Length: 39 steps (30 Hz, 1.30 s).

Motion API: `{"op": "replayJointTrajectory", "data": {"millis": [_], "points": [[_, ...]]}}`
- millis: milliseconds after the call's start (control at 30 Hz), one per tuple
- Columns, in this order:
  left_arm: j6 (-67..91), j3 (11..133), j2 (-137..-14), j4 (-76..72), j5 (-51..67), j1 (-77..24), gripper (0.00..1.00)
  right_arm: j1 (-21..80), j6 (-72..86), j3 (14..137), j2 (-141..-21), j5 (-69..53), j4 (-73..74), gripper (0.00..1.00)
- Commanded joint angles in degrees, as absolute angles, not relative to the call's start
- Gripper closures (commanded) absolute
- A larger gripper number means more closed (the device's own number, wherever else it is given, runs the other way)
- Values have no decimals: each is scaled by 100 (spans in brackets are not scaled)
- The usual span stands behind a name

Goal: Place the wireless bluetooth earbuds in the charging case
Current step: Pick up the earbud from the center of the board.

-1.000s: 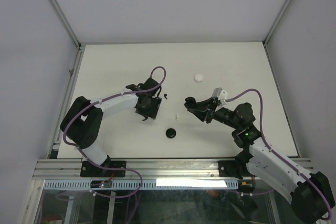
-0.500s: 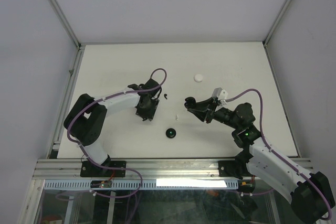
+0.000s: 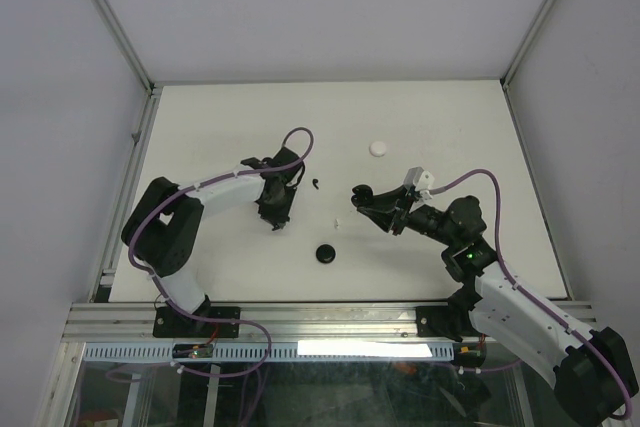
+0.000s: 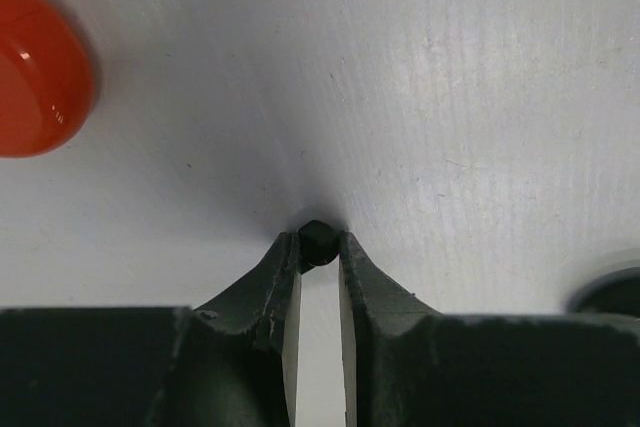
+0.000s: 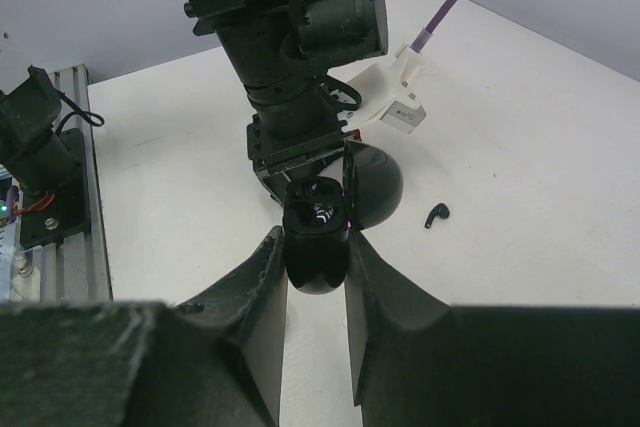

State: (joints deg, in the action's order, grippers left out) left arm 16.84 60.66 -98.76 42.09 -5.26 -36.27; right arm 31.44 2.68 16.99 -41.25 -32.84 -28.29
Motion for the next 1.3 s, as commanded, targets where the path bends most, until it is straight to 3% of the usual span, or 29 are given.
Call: {"op": "replayJointTrajectory", "data": {"millis": [0,400,833,1267], "points": [[1841,6073,-9696,3797,-217,-3551,85,3173,229,1730,-4069,-3337,-3129,100],[2087,5690,-8366,2682,548,-3533,93,3173,167,1807,-4193,-3580,-3308,100],[2746,5012,-6629,421,1837,-3533,92,3262,384,1918,-4583,-3385,-4073,100],[4141,4216,-5971,-1944,2583,-3586,90,3481,449,1842,-5093,-2531,-5467,100]]}}
